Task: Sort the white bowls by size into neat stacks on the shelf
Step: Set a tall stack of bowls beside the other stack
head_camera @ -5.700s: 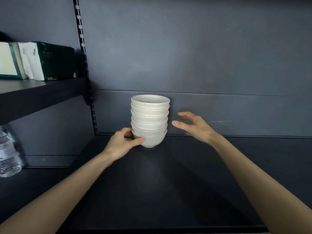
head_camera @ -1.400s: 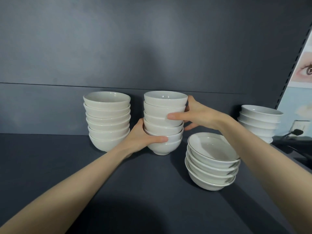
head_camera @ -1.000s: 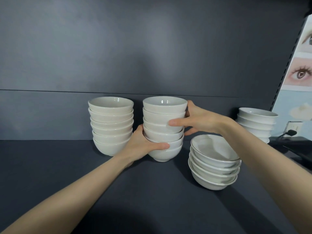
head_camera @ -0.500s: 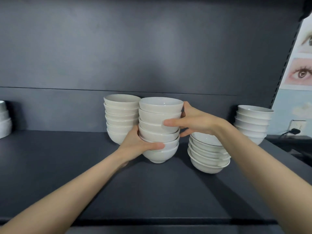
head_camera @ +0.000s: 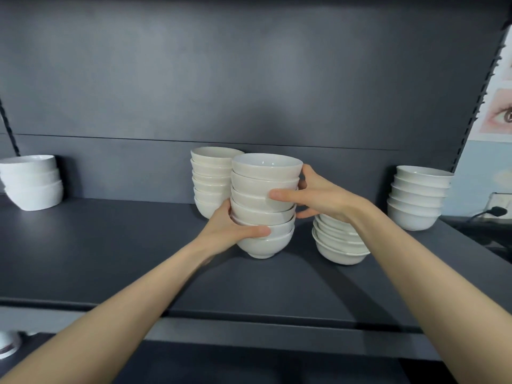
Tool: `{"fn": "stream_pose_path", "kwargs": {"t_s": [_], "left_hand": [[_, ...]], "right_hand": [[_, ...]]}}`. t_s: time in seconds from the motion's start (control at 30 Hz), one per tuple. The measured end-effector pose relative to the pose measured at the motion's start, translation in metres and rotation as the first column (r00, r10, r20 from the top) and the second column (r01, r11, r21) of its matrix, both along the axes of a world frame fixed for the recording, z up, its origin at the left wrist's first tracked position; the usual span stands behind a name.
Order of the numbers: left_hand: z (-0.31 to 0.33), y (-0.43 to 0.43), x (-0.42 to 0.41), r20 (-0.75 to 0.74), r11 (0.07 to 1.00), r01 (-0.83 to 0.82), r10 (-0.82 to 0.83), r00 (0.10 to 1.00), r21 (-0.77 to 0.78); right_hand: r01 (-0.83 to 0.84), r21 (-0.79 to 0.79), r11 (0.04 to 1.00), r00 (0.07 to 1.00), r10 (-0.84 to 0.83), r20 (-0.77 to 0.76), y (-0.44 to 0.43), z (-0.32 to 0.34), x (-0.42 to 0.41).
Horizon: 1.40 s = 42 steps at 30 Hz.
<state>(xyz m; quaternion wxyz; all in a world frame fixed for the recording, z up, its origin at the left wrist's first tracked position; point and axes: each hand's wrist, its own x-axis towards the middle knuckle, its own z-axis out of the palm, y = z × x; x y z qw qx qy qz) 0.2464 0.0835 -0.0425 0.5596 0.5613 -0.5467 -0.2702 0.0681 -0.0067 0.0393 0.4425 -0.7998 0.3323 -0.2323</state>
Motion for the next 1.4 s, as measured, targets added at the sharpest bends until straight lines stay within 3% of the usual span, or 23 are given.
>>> {"fn": "stream_pose_path", "kwargs": {"t_s": [0.33,0.6,1.0,1.4], "left_hand": [[-0.011,-0.004,0.014,-0.061,0.998,0.048,-0.046,0.997,0.04],[-0.022,-0.011,0.016,-0.108,0.99,0.128,-0.122,0.987,0.052],[-0.025,-0.02,0.017,-0.086,0.979,0.201,-0.202,0.976,-0.025],[-0.01,0.014,0.009,-0.077,0.968,0.226,-0.235,0.969,-0.107]], "right_hand": [[0.032,0.019,0.999,0.999,-0.032,0.04,0.004,-0.008,0.003],[0.065,0.097,0.993,0.98,-0.082,0.182,0.013,-0.024,0.014],[0.077,0.155,0.985,0.922,-0.129,0.364,0.013,-0.047,0.026],[0.084,0.117,0.99,0.91,-0.124,0.396,0.038,-0.042,0.027]]}}
